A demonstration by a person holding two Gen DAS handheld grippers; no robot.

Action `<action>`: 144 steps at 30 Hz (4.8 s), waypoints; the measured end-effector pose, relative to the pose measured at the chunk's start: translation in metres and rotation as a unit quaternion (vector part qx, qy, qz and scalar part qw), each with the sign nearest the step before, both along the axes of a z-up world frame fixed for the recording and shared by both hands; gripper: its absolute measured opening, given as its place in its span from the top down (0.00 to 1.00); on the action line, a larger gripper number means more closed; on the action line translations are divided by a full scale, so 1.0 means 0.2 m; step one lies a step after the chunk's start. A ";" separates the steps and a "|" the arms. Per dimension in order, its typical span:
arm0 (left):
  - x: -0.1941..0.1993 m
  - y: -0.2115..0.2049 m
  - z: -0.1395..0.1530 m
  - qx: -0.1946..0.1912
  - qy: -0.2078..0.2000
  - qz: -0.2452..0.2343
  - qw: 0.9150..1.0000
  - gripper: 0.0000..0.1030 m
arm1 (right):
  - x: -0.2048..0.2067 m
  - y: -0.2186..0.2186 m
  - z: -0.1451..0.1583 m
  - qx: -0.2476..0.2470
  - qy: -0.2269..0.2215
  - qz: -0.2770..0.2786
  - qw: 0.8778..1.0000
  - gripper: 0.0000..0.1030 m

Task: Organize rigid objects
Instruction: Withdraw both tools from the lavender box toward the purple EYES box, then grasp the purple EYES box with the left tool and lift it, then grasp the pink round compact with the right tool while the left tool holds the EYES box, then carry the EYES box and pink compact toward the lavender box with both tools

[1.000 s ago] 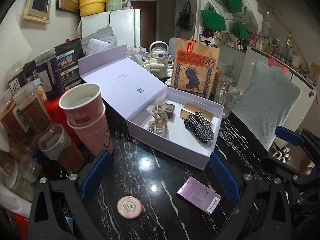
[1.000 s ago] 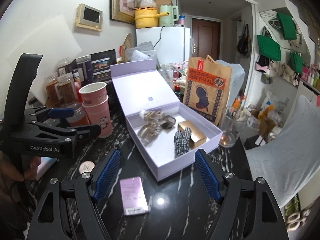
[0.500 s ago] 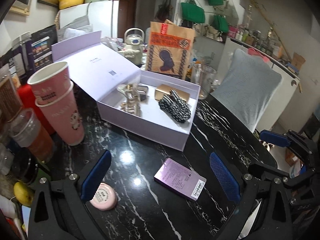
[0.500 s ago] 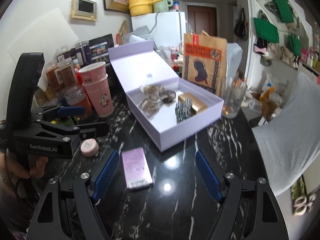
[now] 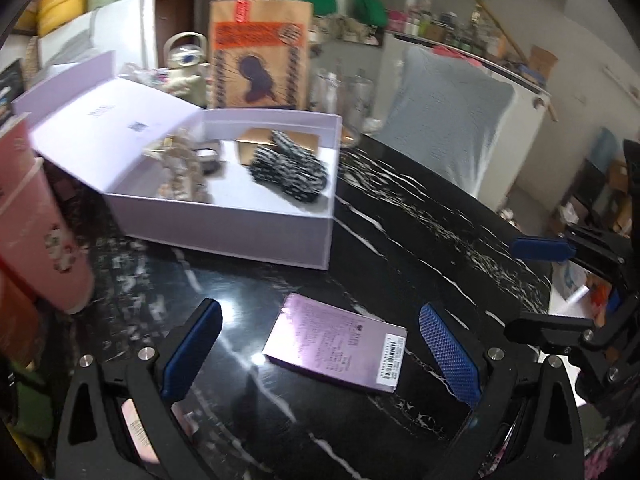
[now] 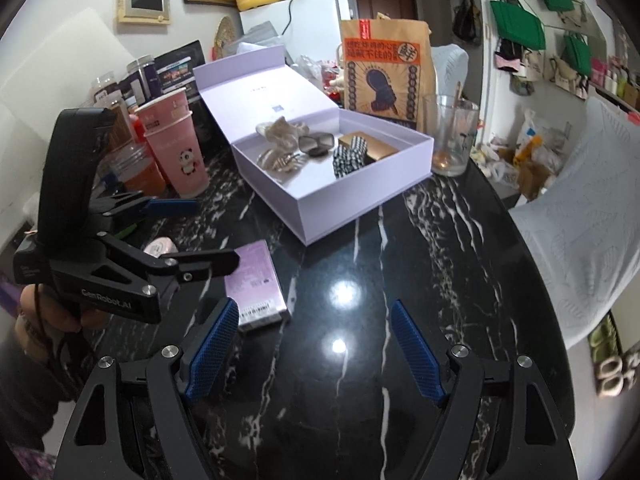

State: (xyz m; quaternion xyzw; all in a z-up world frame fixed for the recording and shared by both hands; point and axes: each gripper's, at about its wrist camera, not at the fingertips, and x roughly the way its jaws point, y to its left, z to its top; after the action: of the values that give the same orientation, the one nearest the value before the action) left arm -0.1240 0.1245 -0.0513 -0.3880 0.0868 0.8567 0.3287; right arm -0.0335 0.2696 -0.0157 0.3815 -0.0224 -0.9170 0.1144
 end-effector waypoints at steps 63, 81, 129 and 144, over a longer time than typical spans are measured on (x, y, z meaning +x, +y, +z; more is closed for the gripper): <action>0.30 -0.40 -0.15 -0.035 -0.050 0.135 0.989 0.09 | -0.15 -0.13 -0.17 -0.024 -0.058 0.050 0.997 0.23; 0.42 -0.89 -0.13 -0.016 -0.024 0.333 0.942 0.08 | -0.33 -0.68 -0.25 -0.014 -0.066 0.174 0.982 0.23; 0.42 -0.81 -0.13 -0.005 -0.027 0.332 0.943 0.09 | -0.29 -0.71 -0.24 0.015 -0.039 0.183 0.982 0.50; 0.41 -0.44 -0.15 -0.011 -0.029 0.248 0.968 0.09 | -0.07 -0.35 -0.23 -0.001 -0.041 0.091 0.995 0.50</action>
State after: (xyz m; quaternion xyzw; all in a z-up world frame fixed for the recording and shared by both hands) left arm -0.0413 0.0372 -0.0809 -0.4261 -0.0123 0.8986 0.1039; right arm -0.0472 0.2005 -0.0611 0.4189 0.0069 -0.8864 0.1971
